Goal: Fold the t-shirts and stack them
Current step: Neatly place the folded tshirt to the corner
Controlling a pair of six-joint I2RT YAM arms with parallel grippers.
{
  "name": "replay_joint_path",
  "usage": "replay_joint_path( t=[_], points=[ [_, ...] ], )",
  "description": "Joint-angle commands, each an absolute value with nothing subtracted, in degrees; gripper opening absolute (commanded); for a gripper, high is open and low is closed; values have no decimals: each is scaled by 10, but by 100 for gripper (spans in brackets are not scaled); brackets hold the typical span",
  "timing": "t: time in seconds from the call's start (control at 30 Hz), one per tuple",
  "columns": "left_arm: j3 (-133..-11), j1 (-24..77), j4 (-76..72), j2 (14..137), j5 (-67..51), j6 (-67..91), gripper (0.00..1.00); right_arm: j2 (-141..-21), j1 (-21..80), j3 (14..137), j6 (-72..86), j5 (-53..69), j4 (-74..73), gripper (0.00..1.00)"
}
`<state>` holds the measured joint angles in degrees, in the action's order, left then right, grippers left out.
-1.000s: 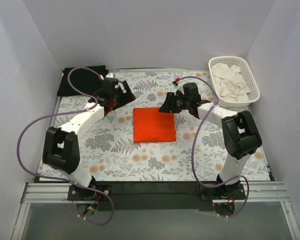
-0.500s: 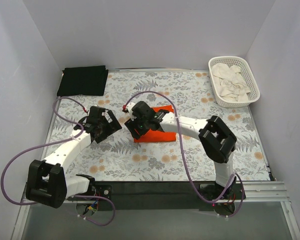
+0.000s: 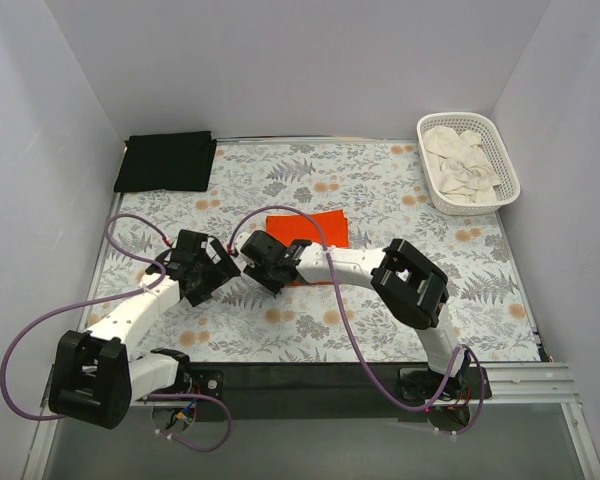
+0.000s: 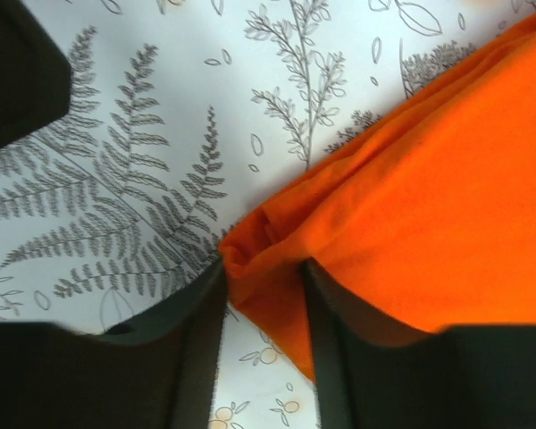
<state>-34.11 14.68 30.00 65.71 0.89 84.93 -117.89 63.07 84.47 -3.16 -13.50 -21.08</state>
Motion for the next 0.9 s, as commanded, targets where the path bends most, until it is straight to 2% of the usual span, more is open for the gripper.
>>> replay_joint_path(
  t=[0.0,0.03,0.1,0.13,0.53,0.87],
  points=[
    [-345,144,283,664,1,857,95,-1191,636,852,-54,-179,-228,35],
    [-345,144,281,666,1,858,95,-1189,636,853,-57,-179,-227,25],
    [-345,144,279,671,-17,860,95,-1183,632,854,-59,-178,-225,13],
    [-346,144,278,671,-17,860,95,-1173,629,855,-56,-173,-222,2],
    [-421,144,235,741,-100,915,95,-1030,558,761,-4,-81,-95,1],
    [-441,144,48,874,-221,1013,98,-1019,534,722,36,-41,-55,1]
  ],
)
